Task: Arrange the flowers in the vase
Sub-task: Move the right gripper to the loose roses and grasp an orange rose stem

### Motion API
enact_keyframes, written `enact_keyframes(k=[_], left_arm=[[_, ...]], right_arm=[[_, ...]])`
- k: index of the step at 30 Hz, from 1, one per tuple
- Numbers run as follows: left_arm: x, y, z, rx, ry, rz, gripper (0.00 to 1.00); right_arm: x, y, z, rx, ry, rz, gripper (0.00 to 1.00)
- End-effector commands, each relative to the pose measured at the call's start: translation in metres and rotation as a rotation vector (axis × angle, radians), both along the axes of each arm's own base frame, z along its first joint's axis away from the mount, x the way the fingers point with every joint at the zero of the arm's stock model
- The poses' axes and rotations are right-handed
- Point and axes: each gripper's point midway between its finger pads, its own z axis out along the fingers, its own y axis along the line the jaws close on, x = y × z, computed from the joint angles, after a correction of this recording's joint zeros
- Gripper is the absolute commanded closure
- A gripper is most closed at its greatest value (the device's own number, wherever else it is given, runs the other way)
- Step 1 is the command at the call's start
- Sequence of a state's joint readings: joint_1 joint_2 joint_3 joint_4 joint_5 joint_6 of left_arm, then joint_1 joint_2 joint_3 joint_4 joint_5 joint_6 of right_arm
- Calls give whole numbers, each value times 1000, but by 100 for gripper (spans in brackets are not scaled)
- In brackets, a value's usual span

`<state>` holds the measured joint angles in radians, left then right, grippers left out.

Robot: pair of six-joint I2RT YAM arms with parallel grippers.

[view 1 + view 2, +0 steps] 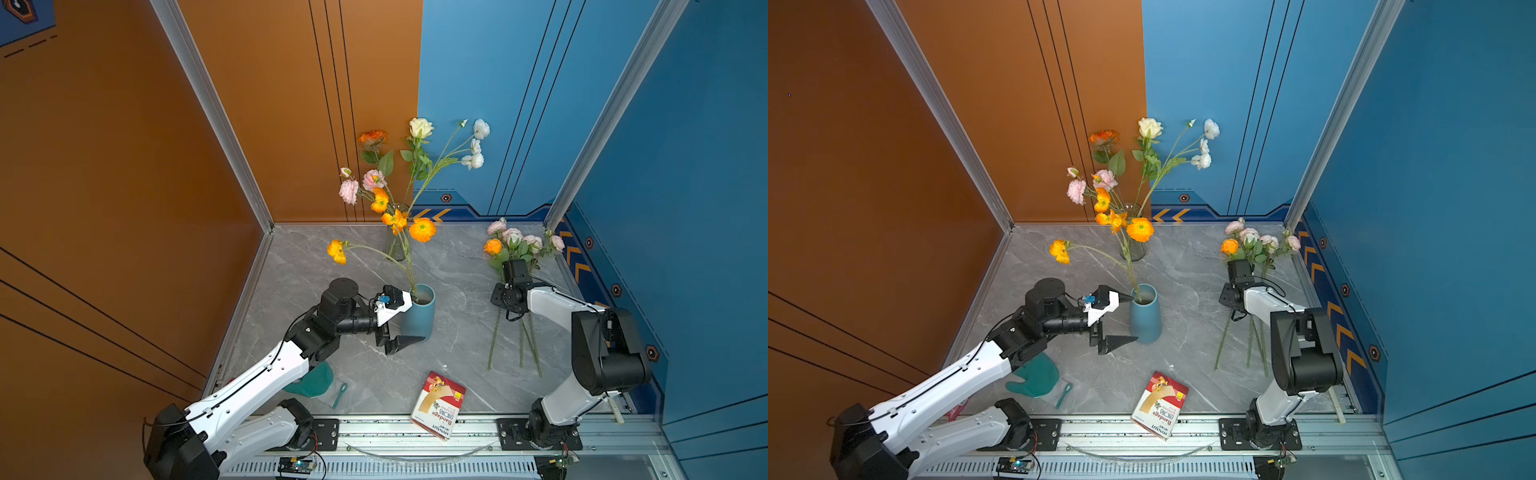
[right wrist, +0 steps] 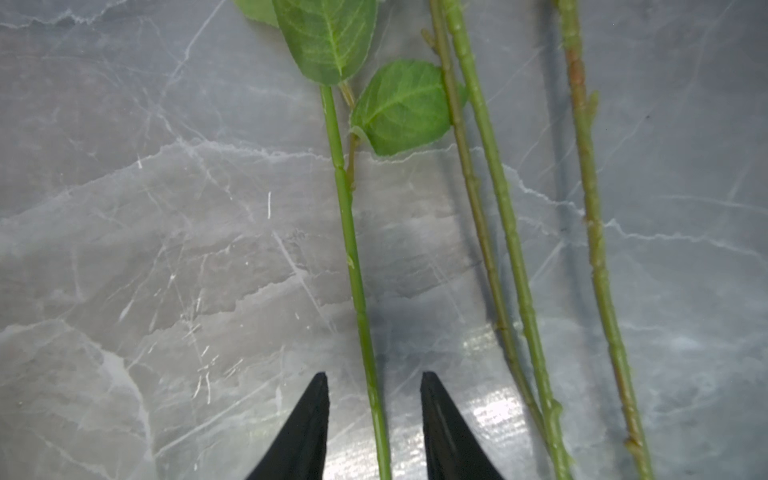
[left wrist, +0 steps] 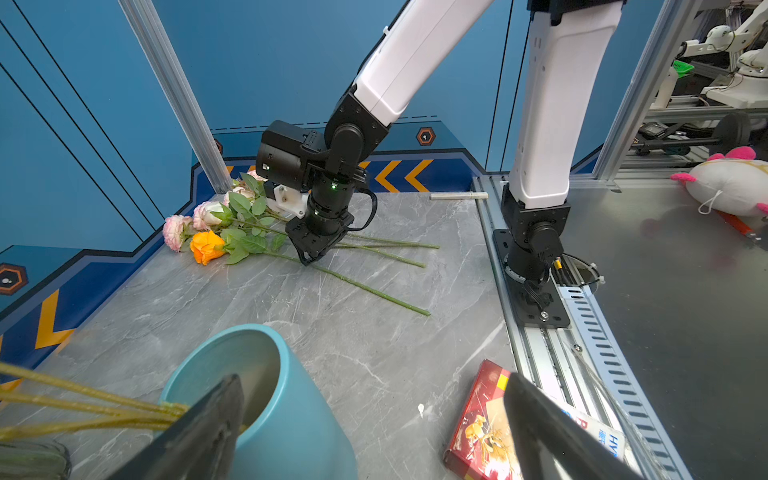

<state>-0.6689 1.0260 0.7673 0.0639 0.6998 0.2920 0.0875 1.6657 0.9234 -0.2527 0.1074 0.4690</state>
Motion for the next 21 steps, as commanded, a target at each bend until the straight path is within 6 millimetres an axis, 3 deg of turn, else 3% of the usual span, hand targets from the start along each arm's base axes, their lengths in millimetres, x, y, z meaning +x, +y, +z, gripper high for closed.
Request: enact_keyframes(k=[1,13,21], left_arm=[[-5,-1,0,-7,-19,-24,2],[-6,1,4,-15,-38,-17,2],[-7,2,5,-17,-39,-20,2]], right_arm=[[9,0,-3,15,23,-2,65],[18,5,-26,49,115,-5,69],[17,17,-30,91,119,43,92]])
